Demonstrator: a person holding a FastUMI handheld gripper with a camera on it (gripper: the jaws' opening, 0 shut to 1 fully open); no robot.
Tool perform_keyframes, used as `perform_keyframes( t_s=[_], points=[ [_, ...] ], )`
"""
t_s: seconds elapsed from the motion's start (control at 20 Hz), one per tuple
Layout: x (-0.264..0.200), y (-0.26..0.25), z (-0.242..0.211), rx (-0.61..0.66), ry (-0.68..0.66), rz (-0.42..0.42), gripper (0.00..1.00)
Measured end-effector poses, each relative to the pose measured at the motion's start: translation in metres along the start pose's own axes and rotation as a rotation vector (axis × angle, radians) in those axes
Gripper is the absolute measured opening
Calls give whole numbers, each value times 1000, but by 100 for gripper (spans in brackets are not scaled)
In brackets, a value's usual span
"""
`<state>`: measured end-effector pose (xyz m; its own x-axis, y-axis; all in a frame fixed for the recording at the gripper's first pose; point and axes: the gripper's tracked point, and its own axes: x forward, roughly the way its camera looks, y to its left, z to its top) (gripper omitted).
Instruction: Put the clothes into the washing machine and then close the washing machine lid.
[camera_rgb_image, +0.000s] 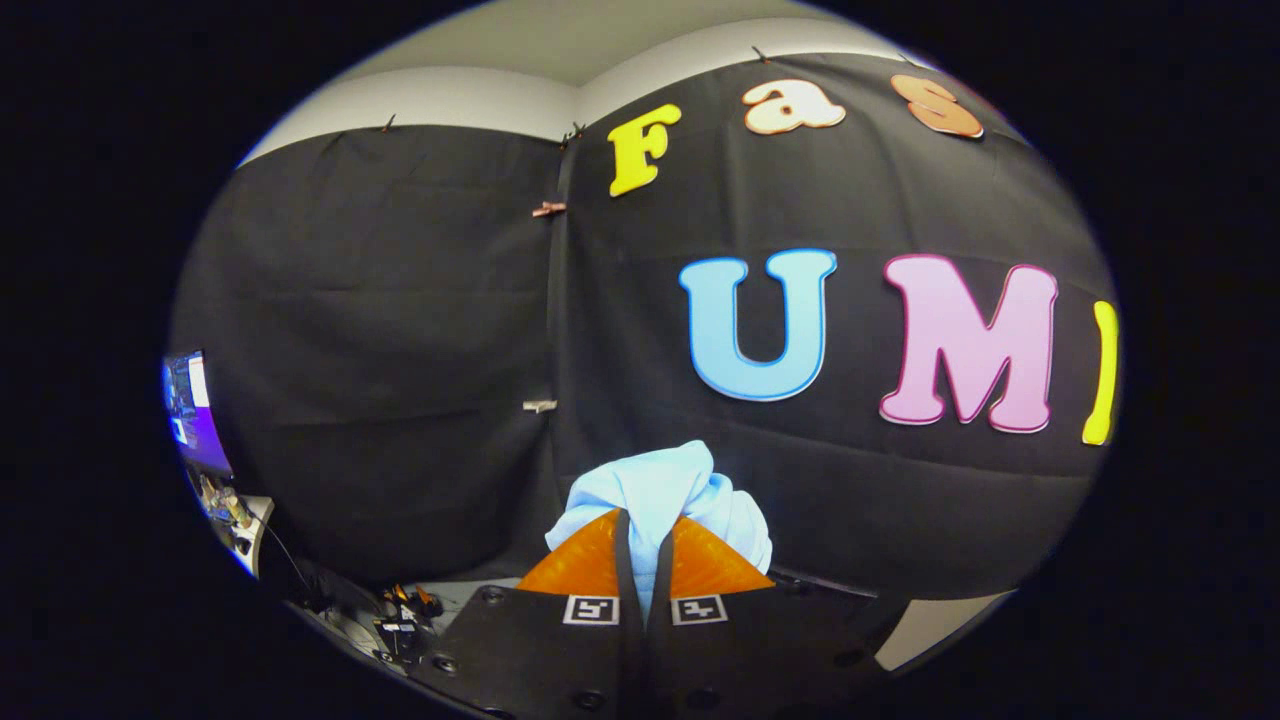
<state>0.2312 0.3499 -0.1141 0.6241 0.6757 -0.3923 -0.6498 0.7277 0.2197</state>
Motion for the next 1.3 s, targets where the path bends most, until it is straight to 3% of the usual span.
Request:
perform_keyframes(
  t_s=[0.25,0.4,0.7,0.8,0.95,1.1,1.3],
  points=[
    [50,-4,-83,-6,169,47,5],
    [70,-11,-130,62,272,93,5],
    [78,-33,-219,77,510,24,5],
    [74,-32,-231,118,574,35,43],
    [81,-43,-229,186,548,-1,100],
    [78,-43,-219,221,532,4,99],
    [82,-29,-200,191,458,77,99]
  ],
)
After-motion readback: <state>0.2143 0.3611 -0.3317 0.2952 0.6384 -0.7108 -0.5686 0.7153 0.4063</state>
